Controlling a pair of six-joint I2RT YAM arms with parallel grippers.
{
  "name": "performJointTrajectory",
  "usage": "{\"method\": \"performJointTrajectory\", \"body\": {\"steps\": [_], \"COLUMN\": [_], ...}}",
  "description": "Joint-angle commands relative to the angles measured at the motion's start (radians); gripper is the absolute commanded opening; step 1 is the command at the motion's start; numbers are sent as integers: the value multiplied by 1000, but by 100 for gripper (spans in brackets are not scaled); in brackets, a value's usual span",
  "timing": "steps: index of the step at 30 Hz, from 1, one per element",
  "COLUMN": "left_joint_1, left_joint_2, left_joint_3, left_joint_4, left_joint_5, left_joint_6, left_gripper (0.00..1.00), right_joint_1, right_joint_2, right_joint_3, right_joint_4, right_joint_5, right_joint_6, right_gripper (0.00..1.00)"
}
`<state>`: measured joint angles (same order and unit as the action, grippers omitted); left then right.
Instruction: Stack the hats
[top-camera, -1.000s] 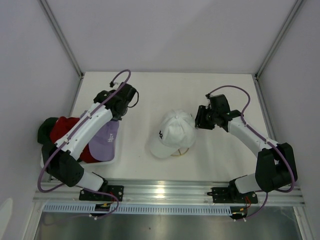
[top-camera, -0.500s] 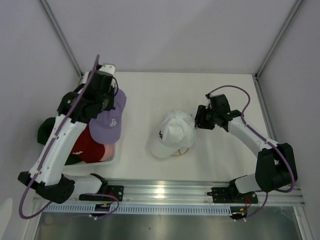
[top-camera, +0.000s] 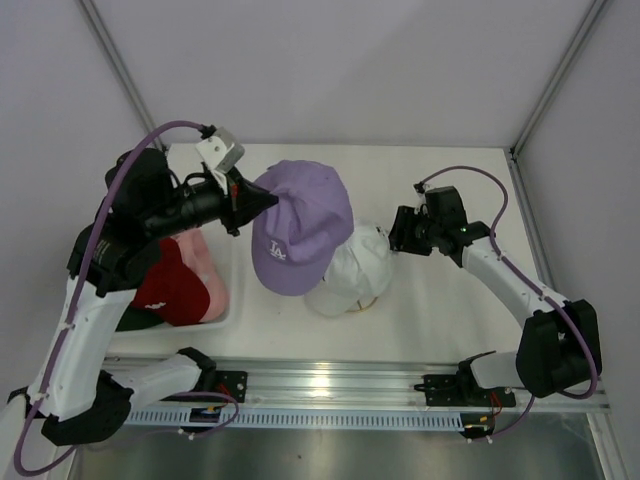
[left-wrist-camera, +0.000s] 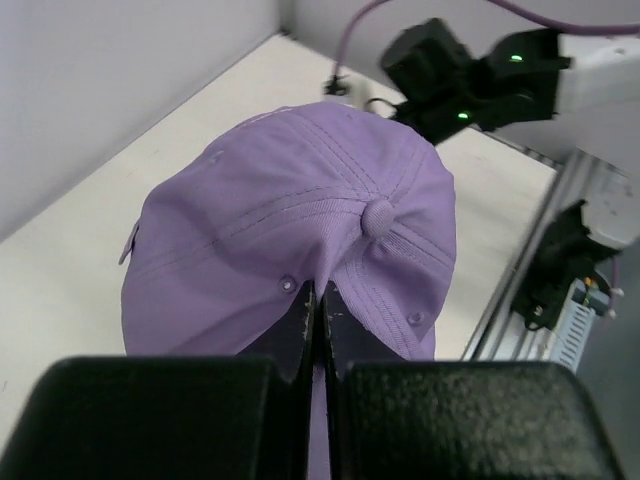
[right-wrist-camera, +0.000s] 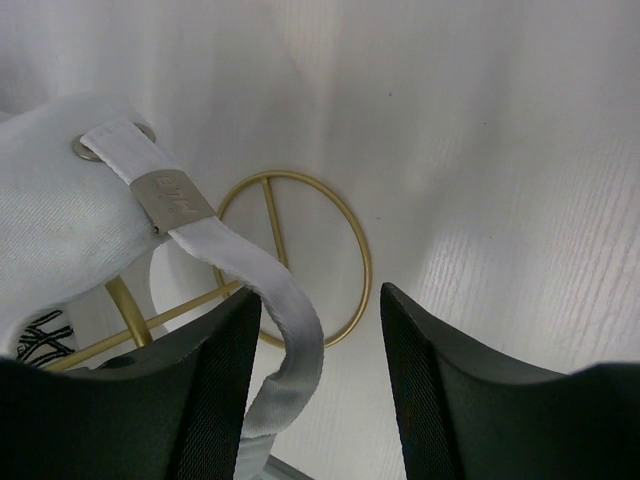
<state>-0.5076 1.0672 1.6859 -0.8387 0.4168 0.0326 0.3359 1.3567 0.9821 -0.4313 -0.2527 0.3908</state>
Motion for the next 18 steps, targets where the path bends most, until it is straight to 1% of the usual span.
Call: {"method": "performJointTrajectory", "body": {"steps": [1, 2, 4, 6, 9, 12, 18], "left_joint_1": [-19, -19, -19, -19, -17, -20, -28], "left_joint_2": [39, 49, 69, 106, 172, 229, 319], "left_joint_3": [-26, -28, -31, -32, -22, -28, -34], "left_joint_4": [182, 200, 210, 217, 188, 175, 150], "left_joint_5": [266, 349, 437, 512, 574, 606, 596], "left_joint_6": [76, 96, 125, 170, 228, 282, 384], "left_gripper": [1, 1, 1, 1, 1, 0, 1], "right_joint_1": [-6, -6, -6, -8, -12, -23, -46], "right_joint_2": [-34, -34, -34, -34, -34, -33, -47], "right_joint_3": [9, 9, 7, 6, 6, 6, 7], "right_joint_4": [29, 31, 32, 34, 40, 40, 37], "right_joint_5": [0, 0, -3, 1, 7, 9, -11], "right_joint_6": [-10, -10, -12, -12, -20, -20, 9], "right_gripper": [56, 56, 56, 56, 57, 57, 58]}}
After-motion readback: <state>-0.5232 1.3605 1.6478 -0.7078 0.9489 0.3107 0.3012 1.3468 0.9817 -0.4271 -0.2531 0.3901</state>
